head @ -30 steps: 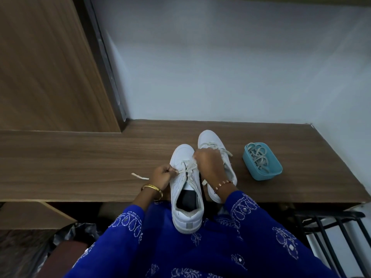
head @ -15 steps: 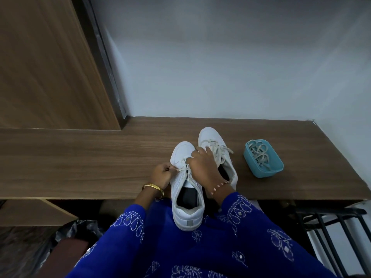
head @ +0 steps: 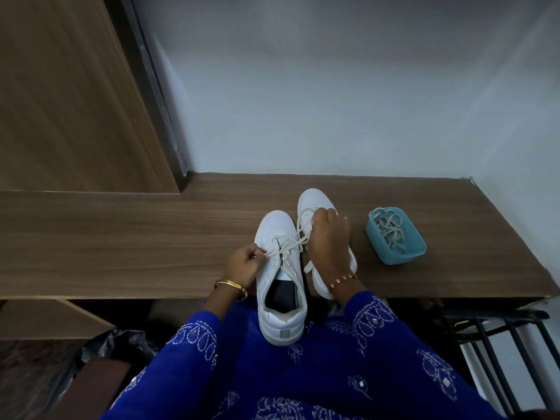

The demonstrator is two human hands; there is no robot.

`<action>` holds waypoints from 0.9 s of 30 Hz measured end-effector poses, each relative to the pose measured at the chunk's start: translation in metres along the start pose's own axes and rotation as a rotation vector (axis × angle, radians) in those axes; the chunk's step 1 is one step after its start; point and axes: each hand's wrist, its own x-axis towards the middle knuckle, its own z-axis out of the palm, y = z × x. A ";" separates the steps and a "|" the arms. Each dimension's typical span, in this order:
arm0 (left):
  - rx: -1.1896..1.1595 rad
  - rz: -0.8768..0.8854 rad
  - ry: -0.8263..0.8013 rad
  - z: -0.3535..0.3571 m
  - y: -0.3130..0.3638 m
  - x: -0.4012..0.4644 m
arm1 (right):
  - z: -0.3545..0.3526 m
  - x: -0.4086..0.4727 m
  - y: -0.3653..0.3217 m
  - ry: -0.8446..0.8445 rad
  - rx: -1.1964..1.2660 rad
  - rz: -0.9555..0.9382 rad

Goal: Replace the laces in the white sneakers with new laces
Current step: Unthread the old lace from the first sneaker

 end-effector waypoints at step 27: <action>0.026 0.013 0.002 0.000 0.001 -0.001 | 0.009 0.000 -0.014 0.089 0.259 0.090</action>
